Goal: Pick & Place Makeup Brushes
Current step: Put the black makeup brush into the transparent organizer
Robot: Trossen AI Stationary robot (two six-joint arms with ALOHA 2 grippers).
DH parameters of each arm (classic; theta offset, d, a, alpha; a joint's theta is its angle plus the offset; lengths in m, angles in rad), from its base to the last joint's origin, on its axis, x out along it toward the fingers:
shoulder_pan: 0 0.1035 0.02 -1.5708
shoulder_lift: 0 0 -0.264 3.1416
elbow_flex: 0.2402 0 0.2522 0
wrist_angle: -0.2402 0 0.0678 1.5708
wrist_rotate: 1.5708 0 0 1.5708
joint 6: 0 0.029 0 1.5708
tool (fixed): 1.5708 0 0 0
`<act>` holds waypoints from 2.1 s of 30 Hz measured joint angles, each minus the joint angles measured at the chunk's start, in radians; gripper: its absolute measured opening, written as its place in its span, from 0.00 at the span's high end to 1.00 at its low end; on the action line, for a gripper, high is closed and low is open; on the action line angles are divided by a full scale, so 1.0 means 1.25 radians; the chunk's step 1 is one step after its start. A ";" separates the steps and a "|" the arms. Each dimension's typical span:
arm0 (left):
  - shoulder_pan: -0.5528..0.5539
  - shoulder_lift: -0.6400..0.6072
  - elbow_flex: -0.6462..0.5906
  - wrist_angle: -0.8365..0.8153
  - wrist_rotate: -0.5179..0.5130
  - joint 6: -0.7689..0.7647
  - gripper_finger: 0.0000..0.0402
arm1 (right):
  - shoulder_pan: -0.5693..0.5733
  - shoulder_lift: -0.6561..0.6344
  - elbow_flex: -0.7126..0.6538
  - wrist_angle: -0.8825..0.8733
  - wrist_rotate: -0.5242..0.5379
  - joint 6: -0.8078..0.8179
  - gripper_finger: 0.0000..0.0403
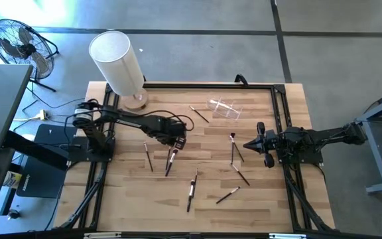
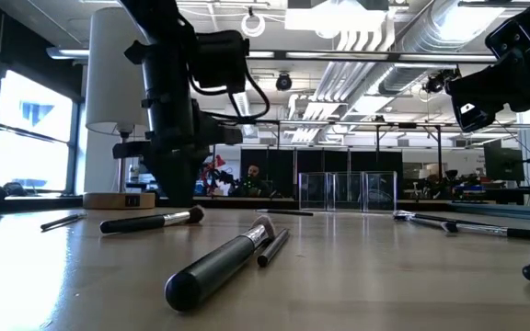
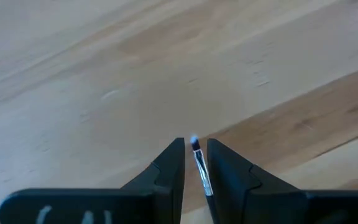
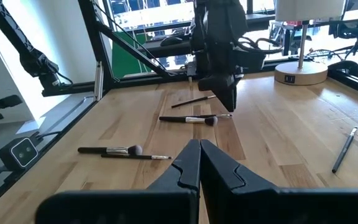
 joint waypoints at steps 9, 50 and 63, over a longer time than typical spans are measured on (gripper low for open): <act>0.000 0.050 0.003 0.014 0.004 -0.024 0.83 | 0.000 0.000 0.000 0.000 -0.001 0.000 1.00; -0.040 0.012 0.367 -0.100 -0.346 -0.021 1.00 | 0.000 0.000 0.000 0.000 -0.001 0.000 1.00; 0.158 0.042 0.404 0.465 -0.127 0.395 1.00 | 0.000 0.000 0.000 0.000 -0.001 0.000 1.00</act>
